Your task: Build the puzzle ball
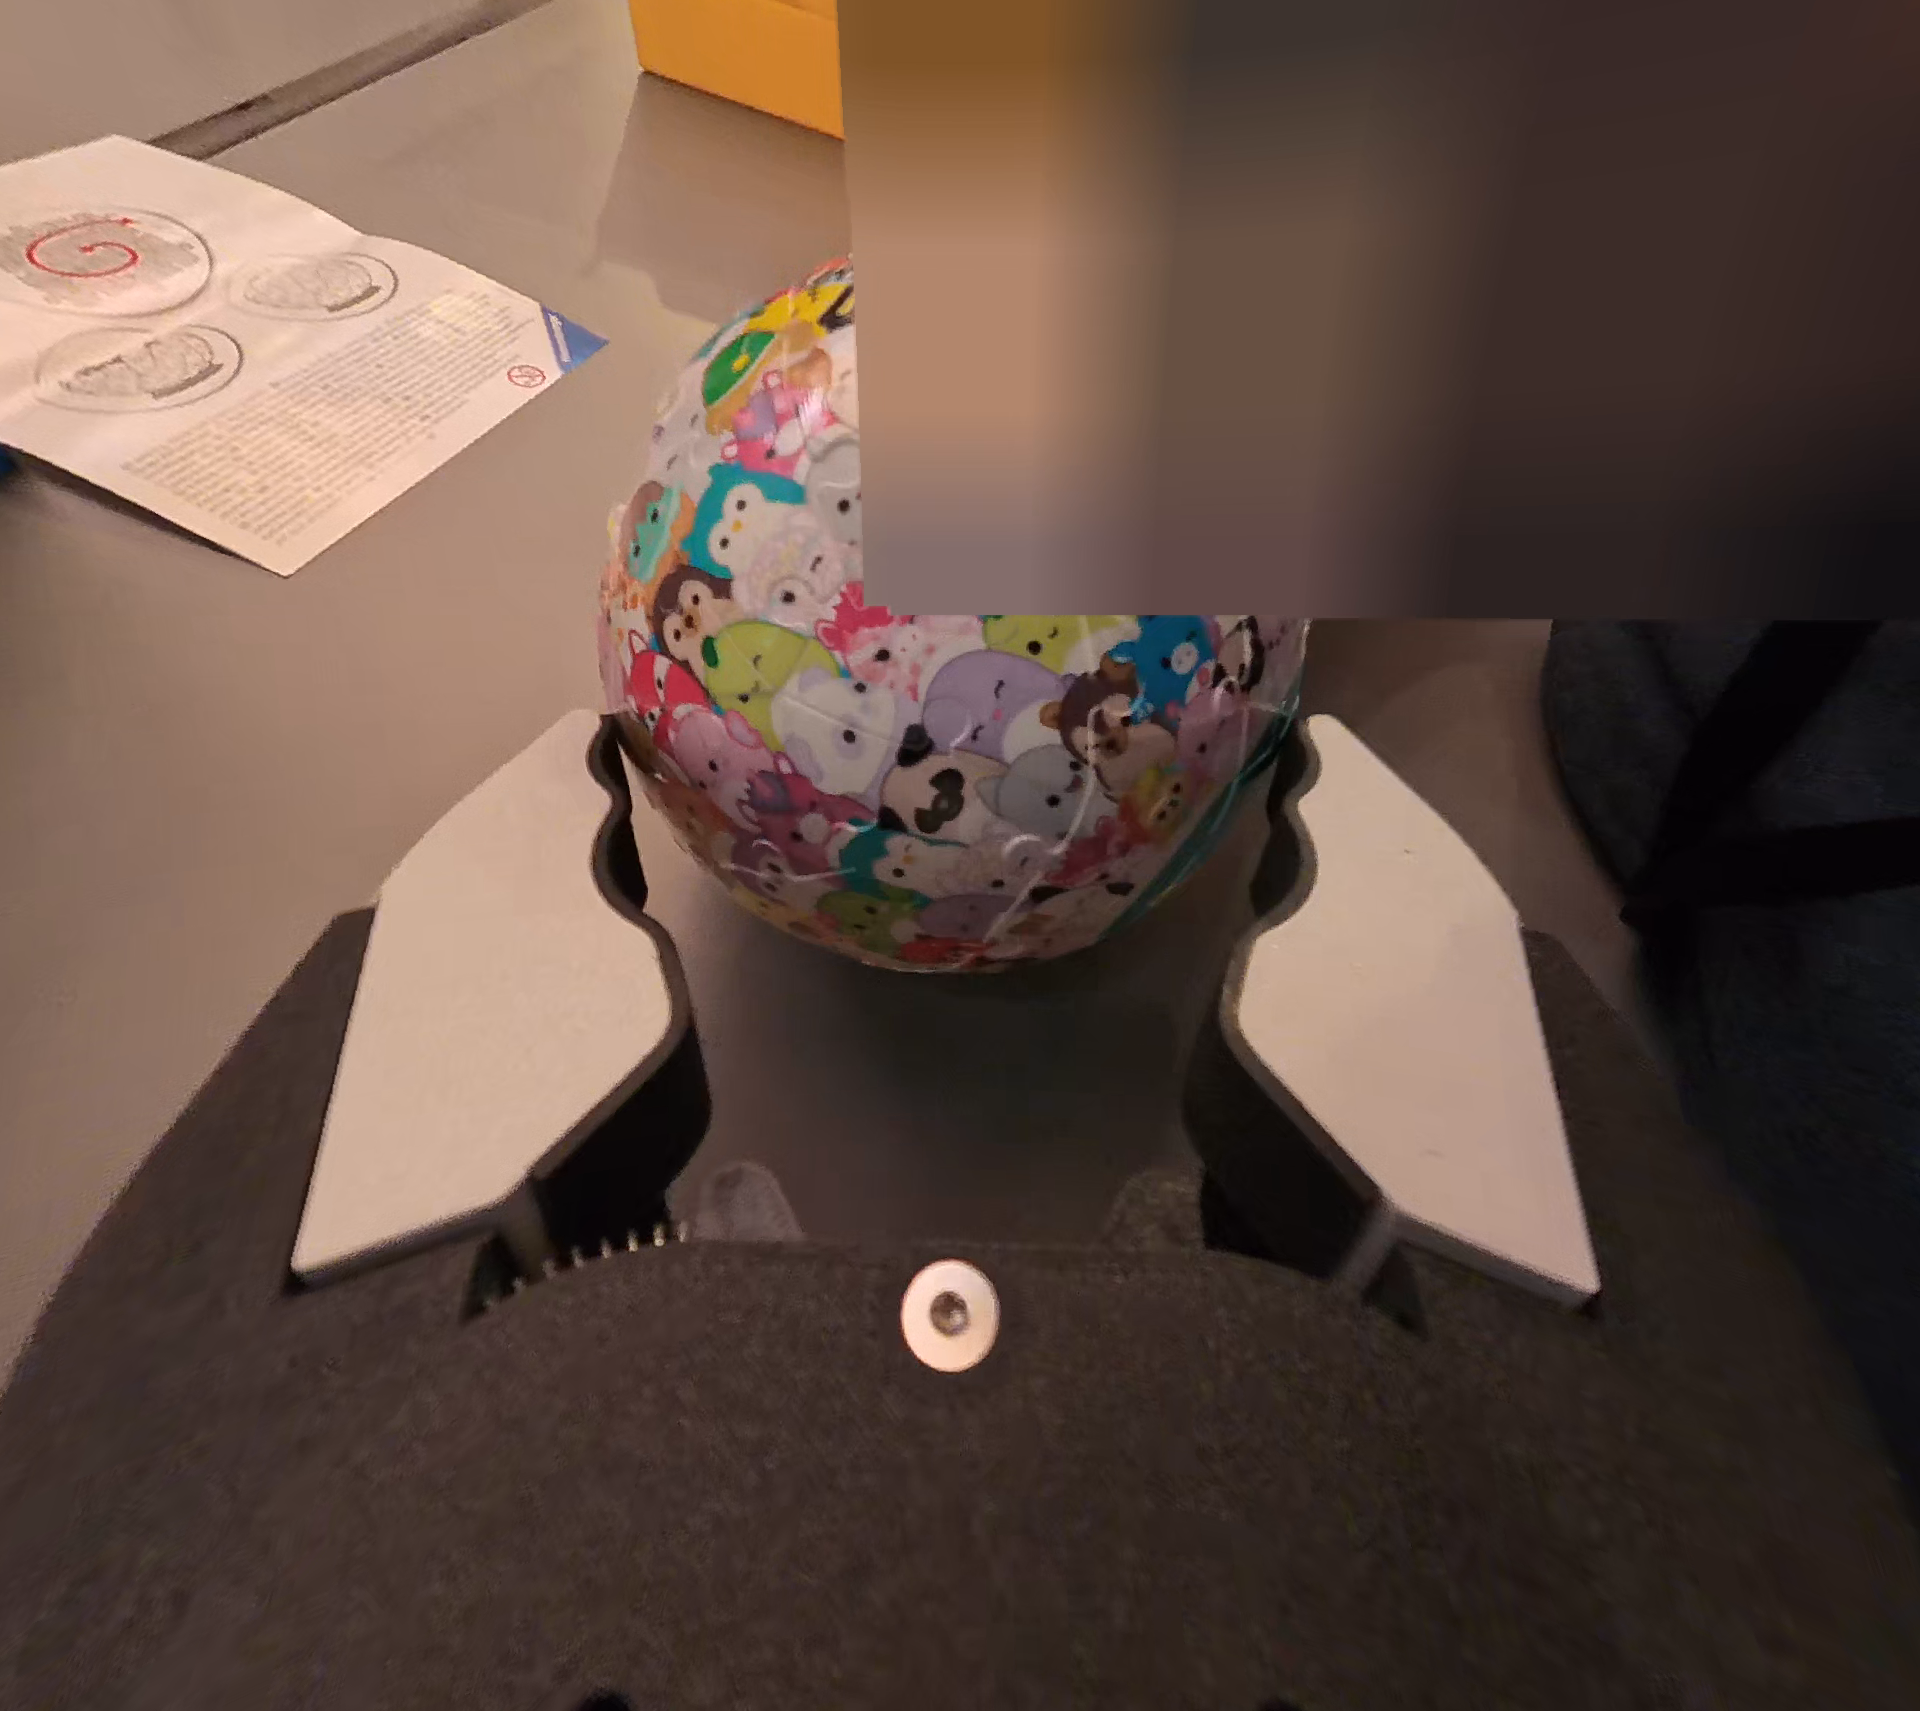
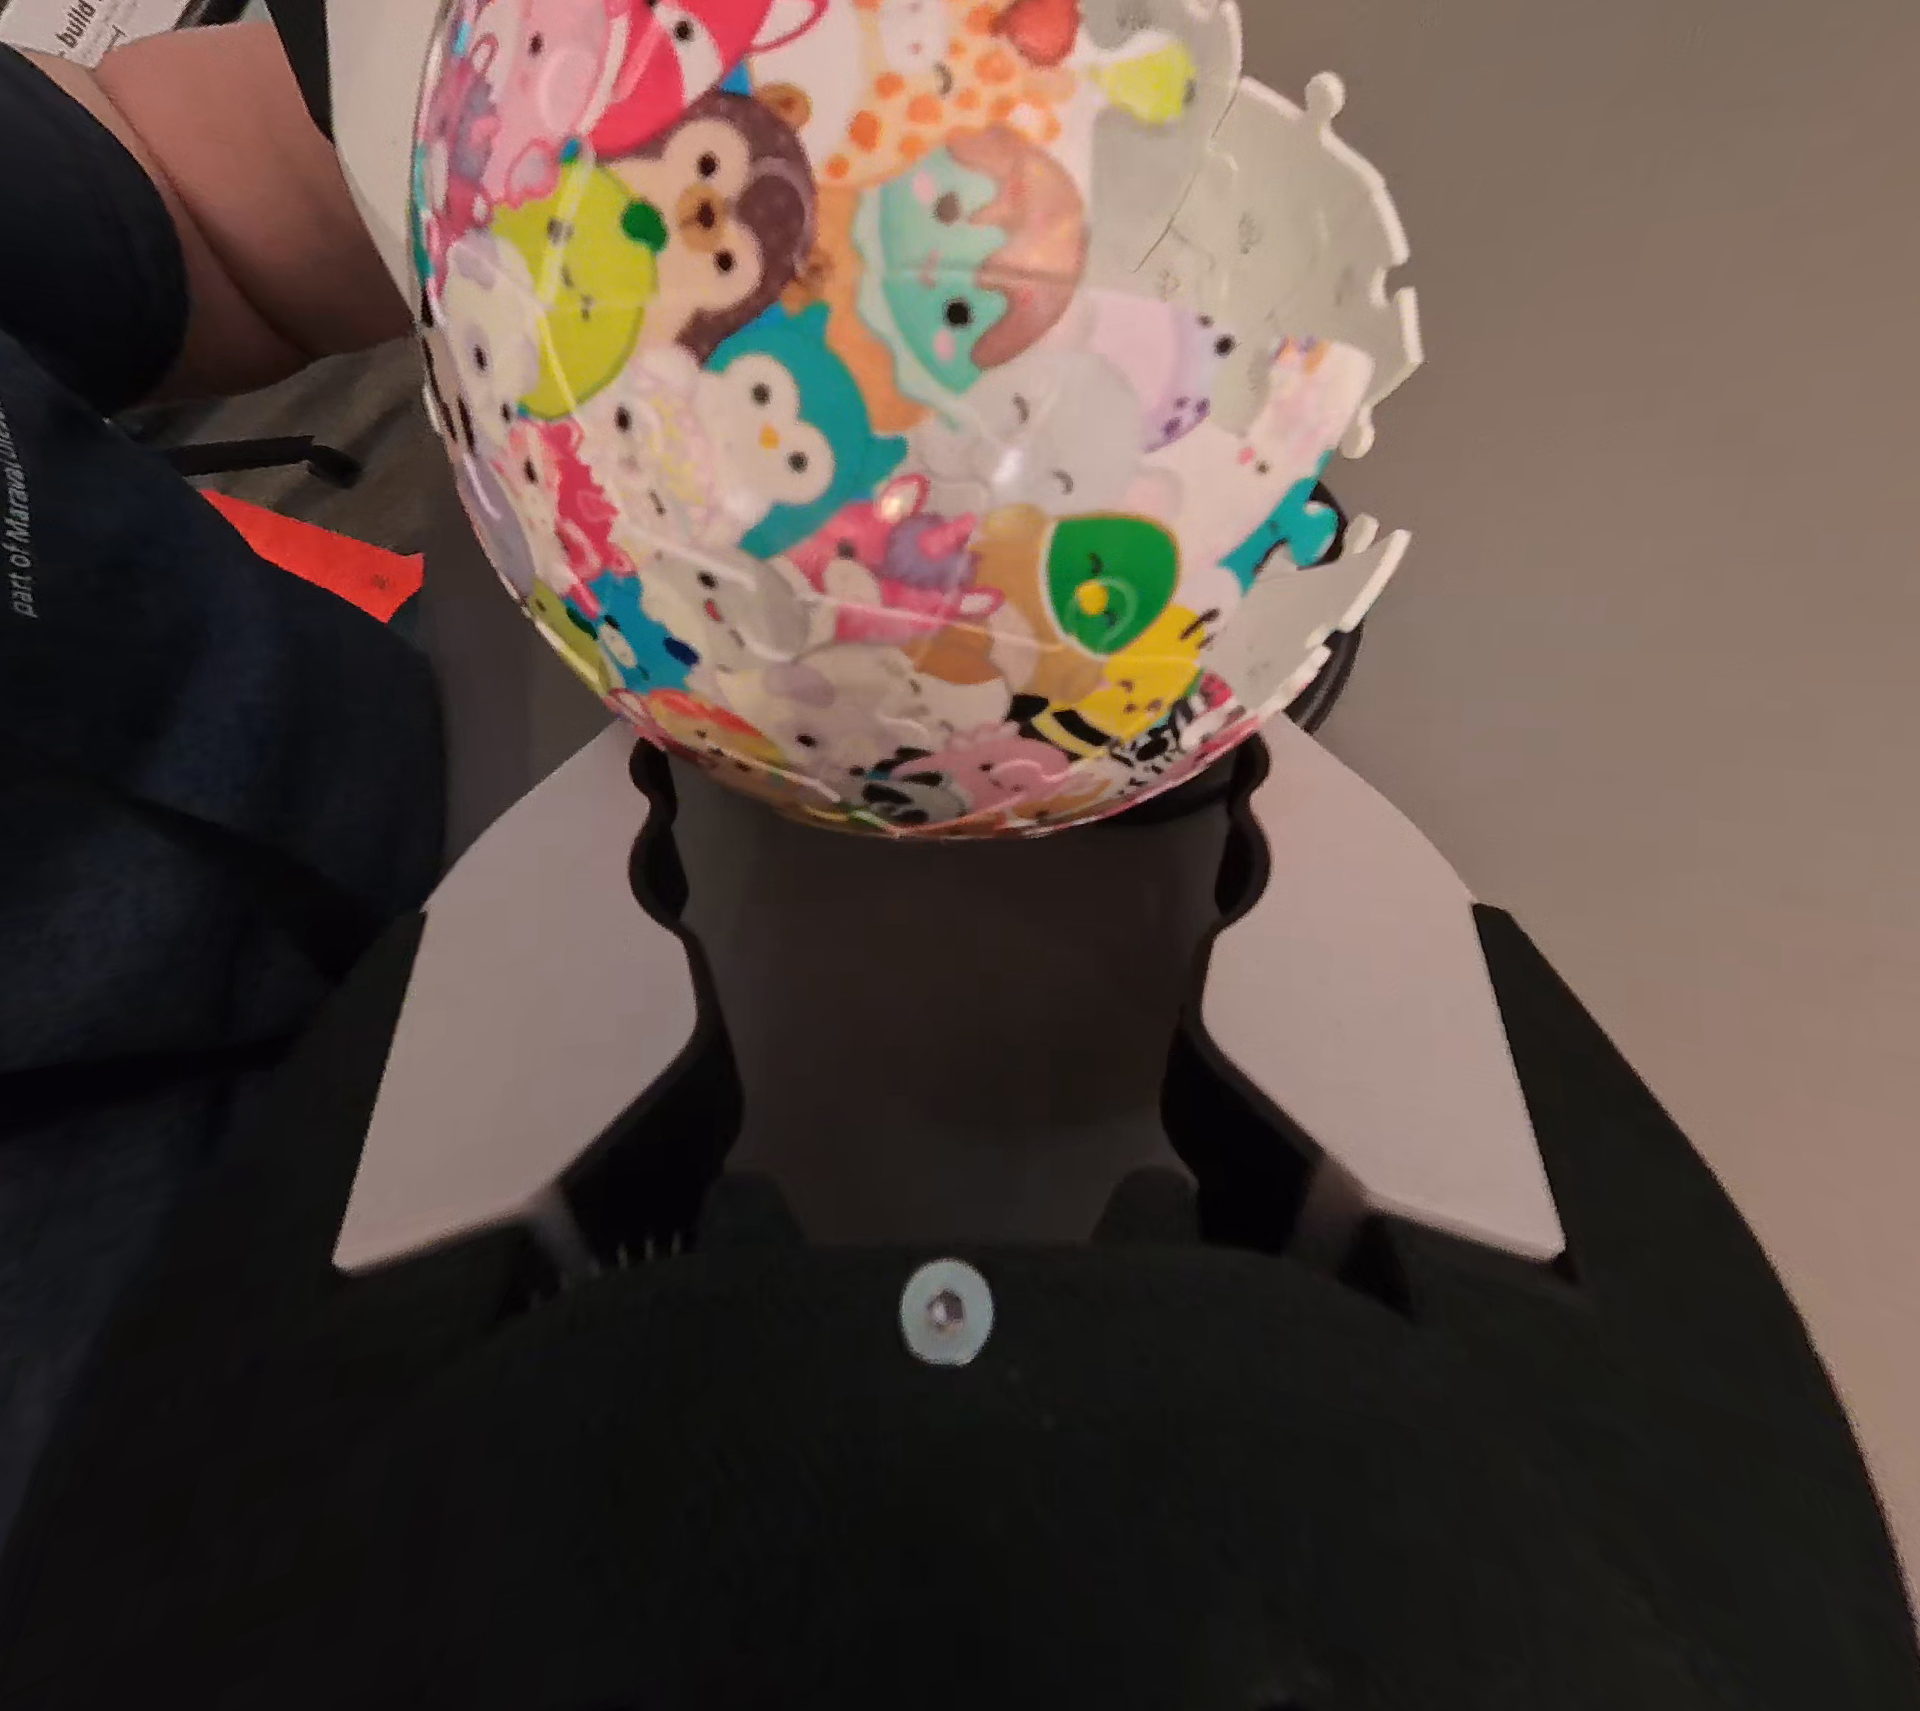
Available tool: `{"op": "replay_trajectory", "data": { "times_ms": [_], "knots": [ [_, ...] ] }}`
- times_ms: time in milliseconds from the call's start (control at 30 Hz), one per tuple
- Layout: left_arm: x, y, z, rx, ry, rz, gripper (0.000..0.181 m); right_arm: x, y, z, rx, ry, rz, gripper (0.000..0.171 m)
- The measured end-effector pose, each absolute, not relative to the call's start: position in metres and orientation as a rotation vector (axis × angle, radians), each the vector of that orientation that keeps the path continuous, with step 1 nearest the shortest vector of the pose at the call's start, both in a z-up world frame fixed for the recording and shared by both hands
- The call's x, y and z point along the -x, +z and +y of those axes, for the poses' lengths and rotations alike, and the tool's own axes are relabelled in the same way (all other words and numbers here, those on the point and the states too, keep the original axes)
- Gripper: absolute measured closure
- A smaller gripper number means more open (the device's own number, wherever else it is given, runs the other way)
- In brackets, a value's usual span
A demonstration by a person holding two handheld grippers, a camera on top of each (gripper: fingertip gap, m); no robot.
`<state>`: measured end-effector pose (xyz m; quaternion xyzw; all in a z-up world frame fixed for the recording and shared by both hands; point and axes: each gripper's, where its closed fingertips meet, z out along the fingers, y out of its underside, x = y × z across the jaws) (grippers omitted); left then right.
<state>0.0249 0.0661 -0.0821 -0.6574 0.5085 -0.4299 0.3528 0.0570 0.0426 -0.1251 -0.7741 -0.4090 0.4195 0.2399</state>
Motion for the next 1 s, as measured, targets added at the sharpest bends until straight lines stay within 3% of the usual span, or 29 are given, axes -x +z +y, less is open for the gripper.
{"op": "replay_trajectory", "data": {
  "times_ms": [533, 1000],
  "knots": [
    [-0.024, -0.082, 0.067, 1.78, -1.012, 1.258, 0.068, -0.071, -0.109, 0.051, 1.97, 0.88, -1.033, 0.068],
    [0.004, -0.079, 0.06, 1.874, -0.824, 1.053, 0.076, -0.074, -0.107, 0.046, 1.95, 0.95, -1.055, 0.076]
  ]
}}
